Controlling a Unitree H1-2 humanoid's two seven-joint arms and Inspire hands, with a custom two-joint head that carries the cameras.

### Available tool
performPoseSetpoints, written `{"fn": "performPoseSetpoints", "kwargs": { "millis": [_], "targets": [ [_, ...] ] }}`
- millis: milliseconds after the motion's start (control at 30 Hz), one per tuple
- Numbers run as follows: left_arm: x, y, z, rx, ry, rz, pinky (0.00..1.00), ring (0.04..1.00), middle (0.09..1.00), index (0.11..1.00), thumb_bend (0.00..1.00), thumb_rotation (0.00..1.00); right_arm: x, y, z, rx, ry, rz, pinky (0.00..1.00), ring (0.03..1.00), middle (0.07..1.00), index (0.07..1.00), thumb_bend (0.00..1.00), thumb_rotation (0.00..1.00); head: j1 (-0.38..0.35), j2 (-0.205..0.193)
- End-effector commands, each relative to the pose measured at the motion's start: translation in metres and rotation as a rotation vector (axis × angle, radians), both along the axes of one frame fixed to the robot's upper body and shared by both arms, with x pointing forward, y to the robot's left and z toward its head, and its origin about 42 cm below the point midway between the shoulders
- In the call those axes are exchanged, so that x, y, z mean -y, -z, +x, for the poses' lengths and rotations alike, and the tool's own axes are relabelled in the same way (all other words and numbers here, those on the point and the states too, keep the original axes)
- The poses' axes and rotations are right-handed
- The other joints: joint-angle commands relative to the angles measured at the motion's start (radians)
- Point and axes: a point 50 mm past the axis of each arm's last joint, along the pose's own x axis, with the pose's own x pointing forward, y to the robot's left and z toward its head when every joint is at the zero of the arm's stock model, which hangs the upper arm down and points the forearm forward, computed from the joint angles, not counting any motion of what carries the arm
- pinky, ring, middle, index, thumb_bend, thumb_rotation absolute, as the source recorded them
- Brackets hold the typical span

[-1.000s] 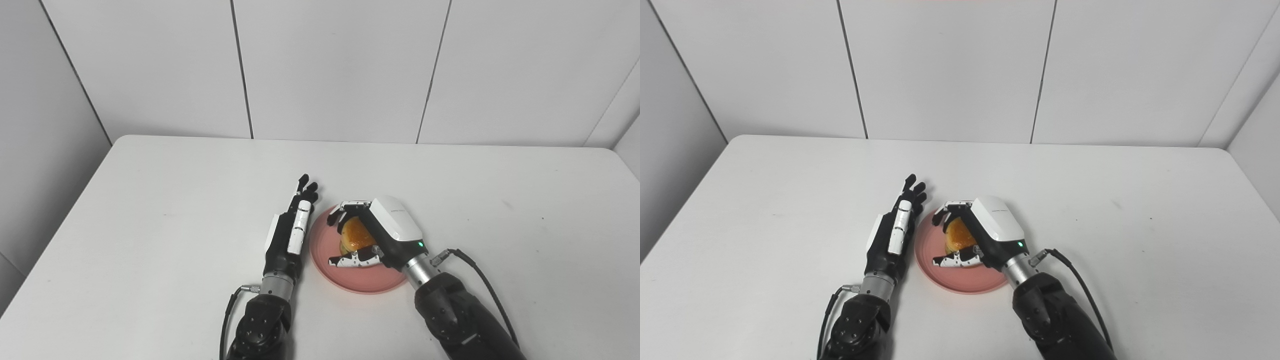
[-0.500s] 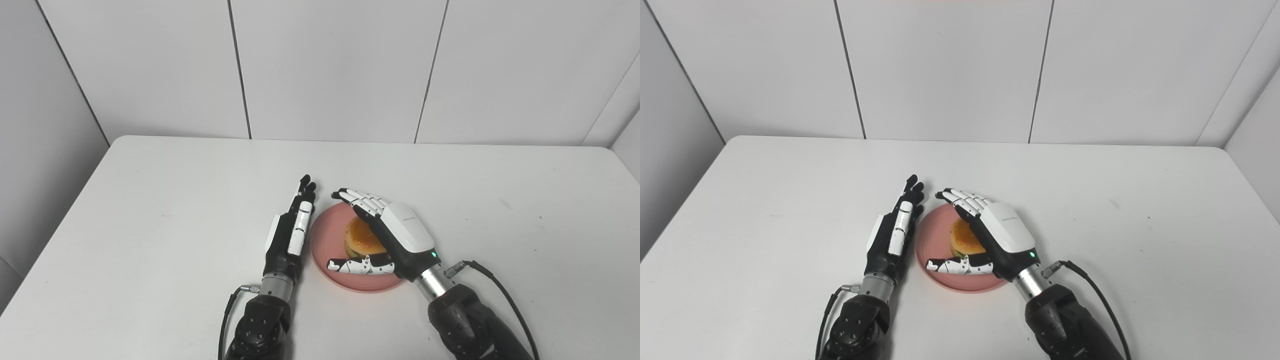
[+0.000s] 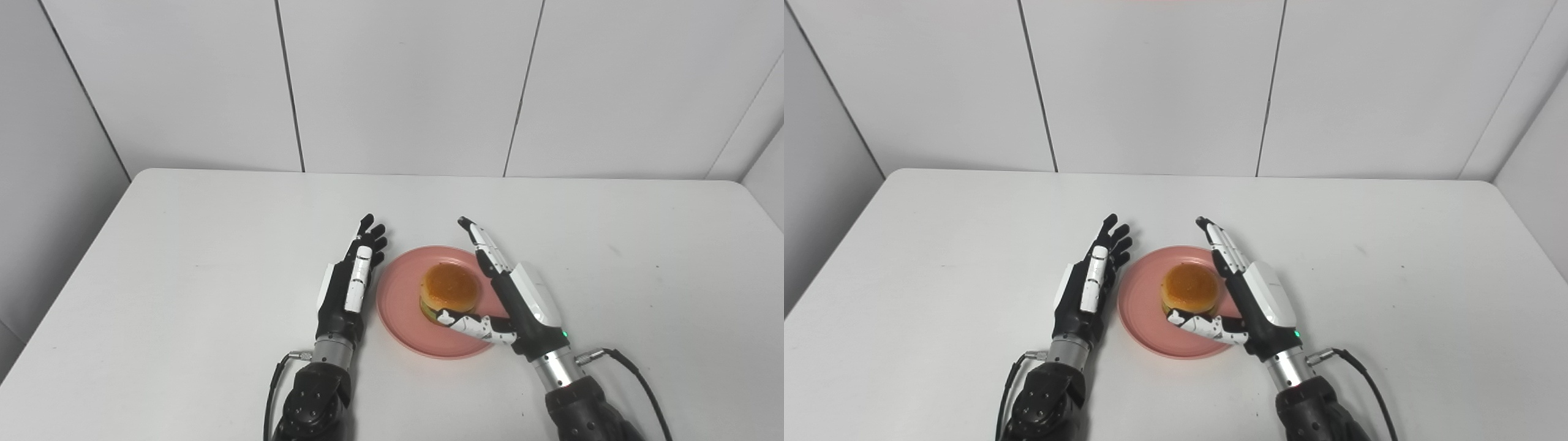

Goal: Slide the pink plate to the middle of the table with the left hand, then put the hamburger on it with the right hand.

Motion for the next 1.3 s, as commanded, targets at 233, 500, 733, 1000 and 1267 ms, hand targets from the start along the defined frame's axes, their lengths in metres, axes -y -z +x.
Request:
{"fn": "performPoseSetpoints", "kwargs": {
  "millis": [233,500,733,1000,1267],
  "targets": [
    [-0.030,0.033,-0.024,-0.064,-0.024,0.088,0.95,0.945,0.956,0.959,0.54,1.00,0.013,0.019,-0.003,-0.151,0.041,0.290,0.99,1.000,1.000,1.000,0.70,0.99,-0.009,0.009],
    [-0.035,0.032,-0.025,-0.079,-0.028,0.120,0.95,0.943,0.957,0.958,0.57,1.00,0.015,0.018,0.002,-0.205,0.037,0.443,1.00,1.000,1.000,1.000,0.69,0.95,0.000,0.009],
    [-0.039,0.031,-0.025,-0.085,-0.034,0.142,0.96,0.945,0.955,0.954,0.58,1.00,0.016,0.026,0.004,-0.325,0.008,0.517,1.00,1.000,1.000,1.000,0.70,0.96,0.010,0.016],
    [-0.040,0.031,-0.023,-0.094,-0.041,0.161,0.96,0.947,0.953,0.951,0.59,1.00,0.015,0.040,0.001,-0.434,-0.002,0.539,1.00,1.000,1.000,1.000,0.72,0.96,0.035,0.016],
    [-0.040,0.031,-0.021,-0.095,-0.046,0.177,0.97,0.964,0.970,0.969,0.56,1.00,0.016,0.045,-0.002,-0.482,0.005,0.558,1.00,1.000,1.000,1.000,0.67,0.96,0.051,0.015]
  ]
}}
